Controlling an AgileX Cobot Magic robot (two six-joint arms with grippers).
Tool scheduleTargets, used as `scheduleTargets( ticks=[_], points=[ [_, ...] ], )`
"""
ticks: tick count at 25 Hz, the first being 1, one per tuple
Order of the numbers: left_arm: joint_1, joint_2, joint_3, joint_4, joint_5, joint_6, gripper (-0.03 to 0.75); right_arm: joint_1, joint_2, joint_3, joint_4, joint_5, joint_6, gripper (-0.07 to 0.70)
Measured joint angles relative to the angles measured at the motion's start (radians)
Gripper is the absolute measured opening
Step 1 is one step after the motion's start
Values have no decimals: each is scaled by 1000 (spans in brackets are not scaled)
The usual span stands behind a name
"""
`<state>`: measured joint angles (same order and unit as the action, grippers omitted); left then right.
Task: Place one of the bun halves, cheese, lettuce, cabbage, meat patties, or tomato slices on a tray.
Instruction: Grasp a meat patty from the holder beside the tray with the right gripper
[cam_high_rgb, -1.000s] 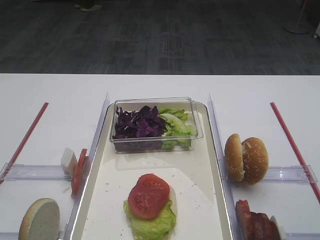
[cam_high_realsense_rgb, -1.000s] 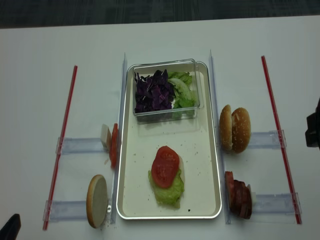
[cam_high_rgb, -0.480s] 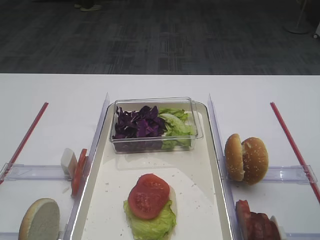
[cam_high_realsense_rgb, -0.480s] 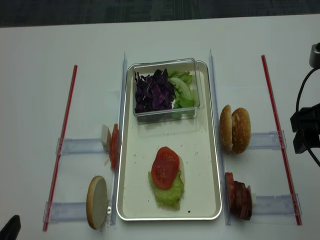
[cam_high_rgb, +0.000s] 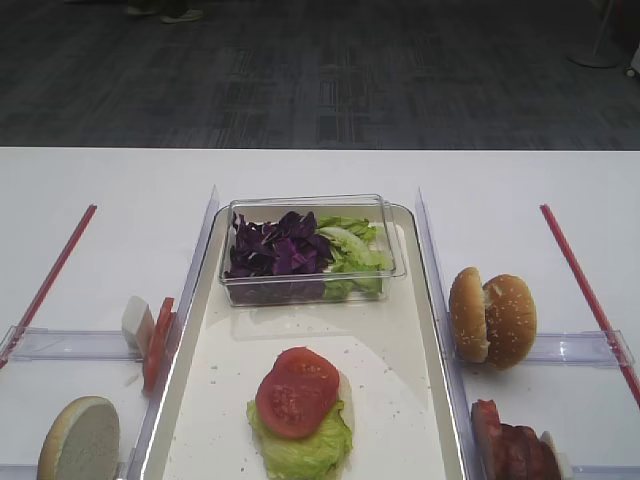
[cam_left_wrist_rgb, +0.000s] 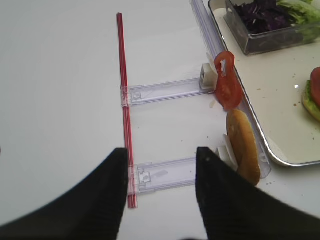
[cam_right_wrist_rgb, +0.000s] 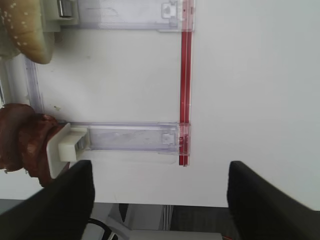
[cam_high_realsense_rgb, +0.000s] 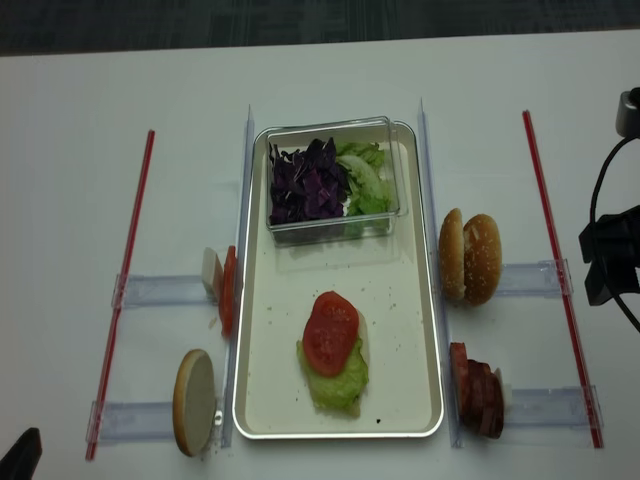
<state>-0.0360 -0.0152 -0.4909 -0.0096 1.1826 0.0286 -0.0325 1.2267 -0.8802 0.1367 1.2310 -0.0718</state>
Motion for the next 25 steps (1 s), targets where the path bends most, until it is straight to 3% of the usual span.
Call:
scheduleTargets(
  ticks=[8,15,25],
  points=[
    [0,0,0,0,0,0,293,0,0,0,75,0,-14,499],
    [0,0,0,0,0,0,293,0,0,0,114,0,-35,494],
    [0,0,0,0,0,0,293,128,0,0,84,0,7,579]
  ],
)
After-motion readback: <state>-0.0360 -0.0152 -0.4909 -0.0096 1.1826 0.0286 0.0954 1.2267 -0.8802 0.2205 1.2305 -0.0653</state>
